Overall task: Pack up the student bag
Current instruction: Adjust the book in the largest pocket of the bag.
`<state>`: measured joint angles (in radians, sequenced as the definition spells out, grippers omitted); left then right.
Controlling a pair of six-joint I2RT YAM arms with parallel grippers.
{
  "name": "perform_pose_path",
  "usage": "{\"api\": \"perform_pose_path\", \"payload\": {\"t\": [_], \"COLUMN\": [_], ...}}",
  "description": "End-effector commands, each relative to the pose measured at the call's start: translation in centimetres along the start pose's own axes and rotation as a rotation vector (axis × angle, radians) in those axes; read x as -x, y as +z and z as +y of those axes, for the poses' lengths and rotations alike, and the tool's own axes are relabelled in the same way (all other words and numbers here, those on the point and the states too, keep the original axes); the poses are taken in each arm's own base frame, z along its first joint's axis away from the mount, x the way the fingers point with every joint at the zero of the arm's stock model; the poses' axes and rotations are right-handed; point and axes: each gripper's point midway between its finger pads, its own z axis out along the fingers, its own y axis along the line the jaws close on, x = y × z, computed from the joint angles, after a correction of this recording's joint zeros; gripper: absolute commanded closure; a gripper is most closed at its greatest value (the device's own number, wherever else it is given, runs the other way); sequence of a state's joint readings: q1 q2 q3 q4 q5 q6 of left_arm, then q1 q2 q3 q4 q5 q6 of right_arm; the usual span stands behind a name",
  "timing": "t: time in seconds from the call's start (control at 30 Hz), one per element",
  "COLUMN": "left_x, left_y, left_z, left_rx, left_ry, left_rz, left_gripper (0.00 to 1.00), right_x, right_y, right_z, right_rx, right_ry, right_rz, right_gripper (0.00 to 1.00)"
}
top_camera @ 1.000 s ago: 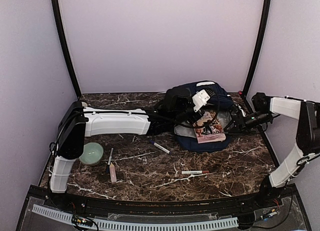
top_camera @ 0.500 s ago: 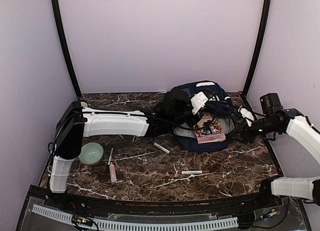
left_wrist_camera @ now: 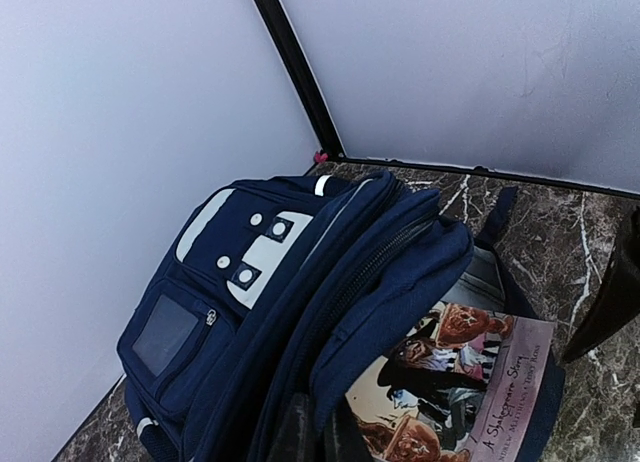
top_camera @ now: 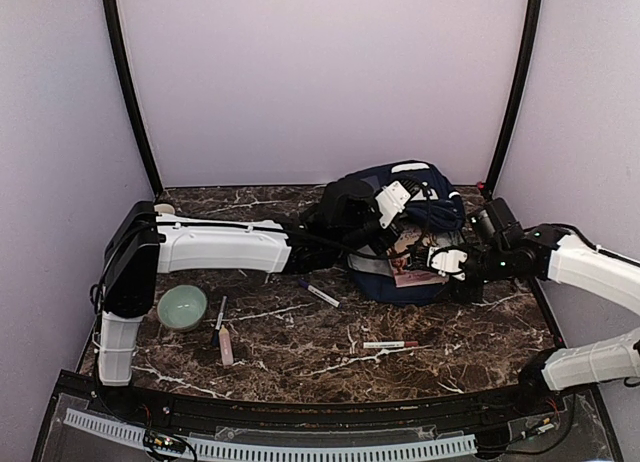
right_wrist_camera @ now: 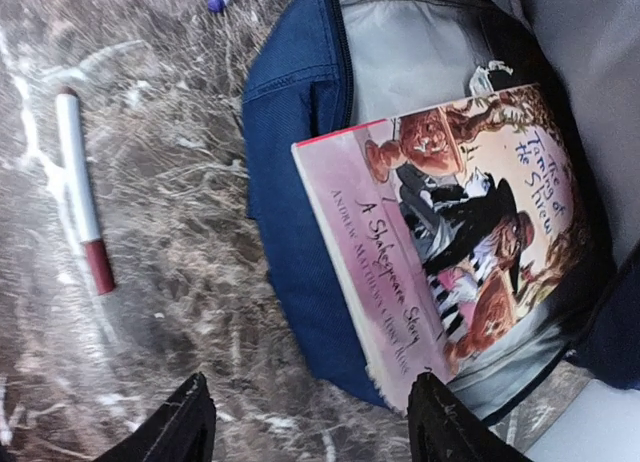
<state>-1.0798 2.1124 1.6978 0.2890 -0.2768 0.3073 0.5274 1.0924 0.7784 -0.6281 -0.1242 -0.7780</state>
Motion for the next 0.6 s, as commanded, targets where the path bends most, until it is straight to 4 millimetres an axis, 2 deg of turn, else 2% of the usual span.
{"api": "perform_pose_path", "payload": {"t": [0.0, 0.23, 0.57], "left_x": [8.7, 9.0, 9.0], "left_y": [-4.3, -4.6, -4.6], "left_z": [3.0, 3.0, 2.8], "left_rx": [0.029, 0.023, 0.010], "left_ry": [-0.085, -0.084, -0.087], "left_rz": [-0.201, -0.209, -0.216], "left_gripper": [1.00, 1.00, 1.00], "right_x": [0.5, 1.1, 0.6], "right_y": [1.5, 2.7, 4.7], "right_z": [-3.2, -5.2, -3.9], "right_rx": [-0.203, -0.303, -0.206], "right_ry": [-0.109, -0.120, -0.157], "right_rz": [0.098, 0.114, 0.141], "right_gripper": [0.36, 0.48, 0.51]}}
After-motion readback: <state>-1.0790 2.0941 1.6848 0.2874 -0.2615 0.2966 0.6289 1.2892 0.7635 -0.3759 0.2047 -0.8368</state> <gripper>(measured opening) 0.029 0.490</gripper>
